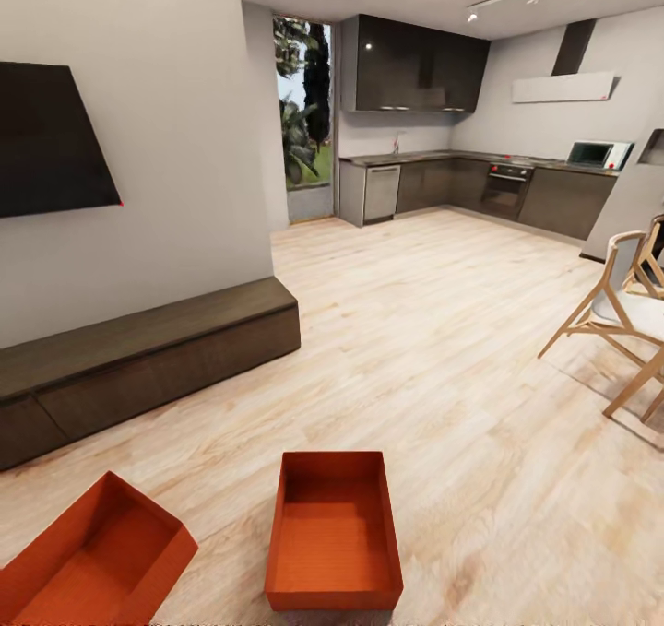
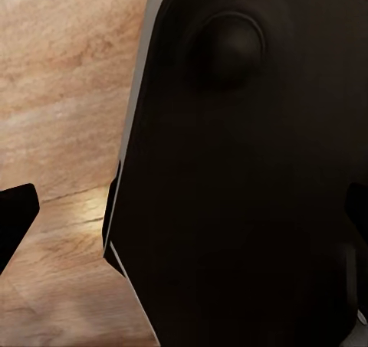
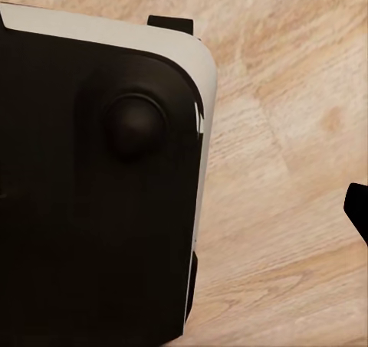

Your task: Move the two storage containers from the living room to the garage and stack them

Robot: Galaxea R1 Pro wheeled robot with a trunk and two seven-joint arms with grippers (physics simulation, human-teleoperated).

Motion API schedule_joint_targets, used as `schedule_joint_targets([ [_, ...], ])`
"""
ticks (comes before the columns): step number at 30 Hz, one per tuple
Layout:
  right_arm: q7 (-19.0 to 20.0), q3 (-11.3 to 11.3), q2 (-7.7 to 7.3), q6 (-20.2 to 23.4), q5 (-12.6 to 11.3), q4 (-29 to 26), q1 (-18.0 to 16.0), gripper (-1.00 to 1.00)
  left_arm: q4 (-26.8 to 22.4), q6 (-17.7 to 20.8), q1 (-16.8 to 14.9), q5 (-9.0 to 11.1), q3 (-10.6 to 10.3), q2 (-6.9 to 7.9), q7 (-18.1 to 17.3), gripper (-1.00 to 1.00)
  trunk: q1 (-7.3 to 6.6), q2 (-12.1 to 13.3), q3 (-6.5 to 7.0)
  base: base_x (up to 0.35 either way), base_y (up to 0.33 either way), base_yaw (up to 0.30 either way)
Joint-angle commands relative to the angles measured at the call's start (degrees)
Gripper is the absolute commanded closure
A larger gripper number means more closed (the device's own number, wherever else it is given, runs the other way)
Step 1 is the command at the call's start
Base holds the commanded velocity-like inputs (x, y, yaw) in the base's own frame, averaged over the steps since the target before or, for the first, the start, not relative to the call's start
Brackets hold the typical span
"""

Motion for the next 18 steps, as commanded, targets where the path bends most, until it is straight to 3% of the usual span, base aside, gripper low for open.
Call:
schedule_joint_targets([
  [1,0.3,0.4,0.02,-0.3,-0.6,0.1,-0.1,-1.0,-0.1,0.4,0.0,0.3,0.3,-0.02,0.0,-1.0,-0.01,0.0,-0.14,0.0,0.0,0.0],
  [18,0.3,0.4,0.24,-0.4,-0.6,0.1,-0.1,-1.0,-0.1,0.4,0.0,0.3,0.2,-0.02,0.0,-1.0,-0.01,0.0,-1.72,0.0,0.0,0.0],
])
